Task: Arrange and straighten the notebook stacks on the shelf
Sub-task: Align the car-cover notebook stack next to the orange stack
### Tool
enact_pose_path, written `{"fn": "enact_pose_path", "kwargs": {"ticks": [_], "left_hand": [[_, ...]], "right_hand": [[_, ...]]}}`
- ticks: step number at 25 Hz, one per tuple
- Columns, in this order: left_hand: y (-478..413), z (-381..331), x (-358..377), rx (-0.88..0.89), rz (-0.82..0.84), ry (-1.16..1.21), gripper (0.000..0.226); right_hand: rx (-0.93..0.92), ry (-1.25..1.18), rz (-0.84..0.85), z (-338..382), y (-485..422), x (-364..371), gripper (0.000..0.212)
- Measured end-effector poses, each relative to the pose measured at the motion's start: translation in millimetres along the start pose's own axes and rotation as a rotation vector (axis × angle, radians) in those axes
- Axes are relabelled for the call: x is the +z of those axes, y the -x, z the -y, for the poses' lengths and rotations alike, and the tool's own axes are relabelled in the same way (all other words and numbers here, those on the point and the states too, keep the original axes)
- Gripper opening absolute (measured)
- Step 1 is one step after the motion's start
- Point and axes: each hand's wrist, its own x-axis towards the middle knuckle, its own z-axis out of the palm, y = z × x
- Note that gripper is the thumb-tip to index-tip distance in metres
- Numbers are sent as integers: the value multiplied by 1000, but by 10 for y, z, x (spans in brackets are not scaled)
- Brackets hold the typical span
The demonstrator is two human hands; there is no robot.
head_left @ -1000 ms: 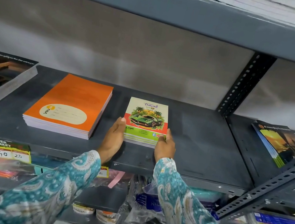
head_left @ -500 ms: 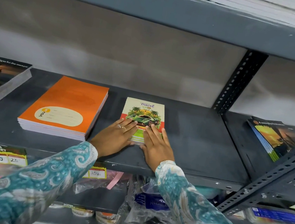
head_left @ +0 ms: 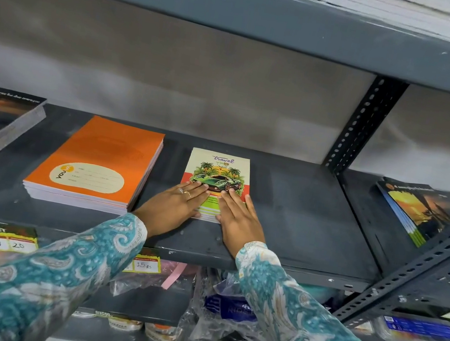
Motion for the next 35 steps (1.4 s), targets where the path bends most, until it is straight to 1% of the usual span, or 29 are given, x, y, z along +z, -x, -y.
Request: {"fn": "enact_pose_path", "kwargs": {"ticks": [3, 5, 6, 7, 8, 9, 10, 11, 13, 14, 19, 27, 30, 32, 33, 34, 35], "left_hand": [[-3, 4, 26, -4, -31, 26, 56], [15, -25, 41, -75, -48, 98, 61], [33, -50, 44, -166, -53, 190, 66], [55, -65, 82, -294, -70, 315, 74], [76, -94, 73, -431, -62, 462, 82], [94, -119, 74, -548, -45, 604, 89], [105, -141, 68, -623, -42, 718, 92], [114, -152, 80, -670, -53, 795, 92], [123, -208, 54, -735, -69, 839, 86], [129, -238, 45, -761, -84, 833, 84], [173, -288, 40, -792, -135, 820, 75], [213, -303, 17, -740, -182, 776, 63], [207, -299, 21, -728, -174, 782, 63], [211, -288, 68, -712, -151, 799, 66], [211, -286, 98, -706, -129, 788, 69], [203, -283, 126, -687, -106, 731, 72], [187, -274, 149, -638, -101, 619, 71]], "right_hand": [[21, -33, 0, 3, 2, 27, 48], [112, -125, -1, 11, 34, 27, 56], [192, -227, -10, 9, 61, 17, 61], [299, -347, 5, 4, 91, -3, 68], [422, -475, 63, -4, 121, -25, 74], [517, -551, 114, -11, 137, -51, 80], [581, -598, 132, -23, 139, -54, 83], [618, -634, 114, -37, 138, -49, 84], [655, -645, 82, -48, 126, -63, 79], [665, -632, 92, -52, 125, -68, 77], [692, -626, 133, -38, 151, -110, 76], [663, -593, 137, -23, 187, -155, 68], [637, -602, 154, -38, 194, -152, 68], [635, -636, 166, -49, 199, -108, 73], [623, -634, 151, -36, 204, -88, 77], [567, -571, 107, -12, 207, -57, 78], [466, -430, 32, 17, 209, -22, 75]]}}
